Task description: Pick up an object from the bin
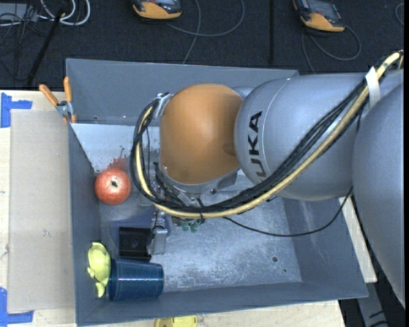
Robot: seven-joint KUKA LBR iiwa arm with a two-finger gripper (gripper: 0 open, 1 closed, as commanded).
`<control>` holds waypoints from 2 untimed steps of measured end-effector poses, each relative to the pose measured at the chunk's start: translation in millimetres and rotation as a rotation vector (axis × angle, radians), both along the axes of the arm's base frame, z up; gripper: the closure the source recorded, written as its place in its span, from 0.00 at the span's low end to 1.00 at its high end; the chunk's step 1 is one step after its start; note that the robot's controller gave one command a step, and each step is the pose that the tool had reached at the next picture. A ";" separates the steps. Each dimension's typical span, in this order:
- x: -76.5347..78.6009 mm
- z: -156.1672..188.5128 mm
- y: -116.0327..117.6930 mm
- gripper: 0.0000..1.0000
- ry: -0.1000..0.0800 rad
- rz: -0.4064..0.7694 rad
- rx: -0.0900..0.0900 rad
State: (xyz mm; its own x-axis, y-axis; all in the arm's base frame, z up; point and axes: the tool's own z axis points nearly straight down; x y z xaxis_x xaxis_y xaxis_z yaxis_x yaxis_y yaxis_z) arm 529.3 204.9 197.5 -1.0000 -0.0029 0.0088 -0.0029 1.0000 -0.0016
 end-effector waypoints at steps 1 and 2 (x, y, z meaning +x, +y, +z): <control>1.9 4.6 -1.0 0.00 -0.008 -0.004 0.002; 13.5 -33.2 -7.7 0.00 -0.017 0.019 0.005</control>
Offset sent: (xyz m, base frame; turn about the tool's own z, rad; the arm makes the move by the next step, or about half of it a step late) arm 0.0325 -0.0283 -0.1275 -0.0606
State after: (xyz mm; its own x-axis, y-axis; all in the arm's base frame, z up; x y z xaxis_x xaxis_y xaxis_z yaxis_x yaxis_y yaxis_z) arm 542.8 197.2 164.3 -0.9997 -0.0223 -0.0081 -0.0223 0.9997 0.0029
